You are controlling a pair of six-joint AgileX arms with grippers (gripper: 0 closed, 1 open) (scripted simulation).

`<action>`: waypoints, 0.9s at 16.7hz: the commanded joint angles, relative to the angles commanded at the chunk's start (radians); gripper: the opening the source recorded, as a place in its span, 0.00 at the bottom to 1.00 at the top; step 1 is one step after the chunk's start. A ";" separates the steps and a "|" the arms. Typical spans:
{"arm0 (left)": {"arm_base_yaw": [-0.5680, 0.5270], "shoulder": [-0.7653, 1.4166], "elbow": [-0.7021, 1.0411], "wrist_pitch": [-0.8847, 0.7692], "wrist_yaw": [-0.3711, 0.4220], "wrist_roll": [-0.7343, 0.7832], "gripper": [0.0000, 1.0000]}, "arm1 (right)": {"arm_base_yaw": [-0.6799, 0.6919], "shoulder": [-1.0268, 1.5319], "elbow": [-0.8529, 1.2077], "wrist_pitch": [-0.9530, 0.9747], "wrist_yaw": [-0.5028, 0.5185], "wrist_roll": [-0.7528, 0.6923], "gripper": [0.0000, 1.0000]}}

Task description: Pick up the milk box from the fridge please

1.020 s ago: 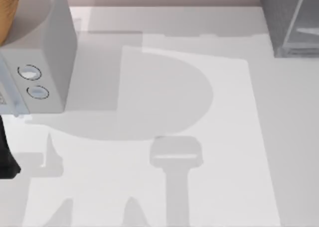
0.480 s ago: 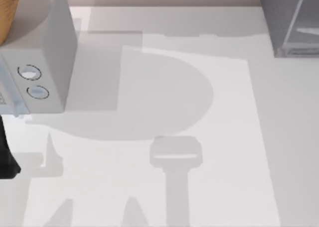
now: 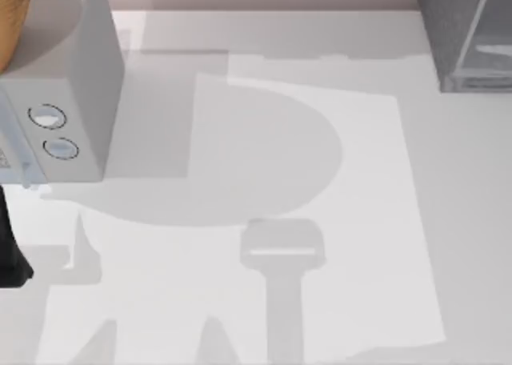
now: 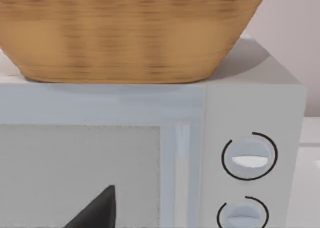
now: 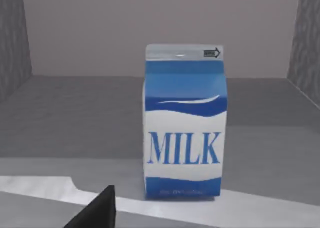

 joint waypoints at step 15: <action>0.000 0.000 0.000 0.000 0.000 0.000 1.00 | 0.106 0.204 0.353 -0.164 0.105 -0.003 1.00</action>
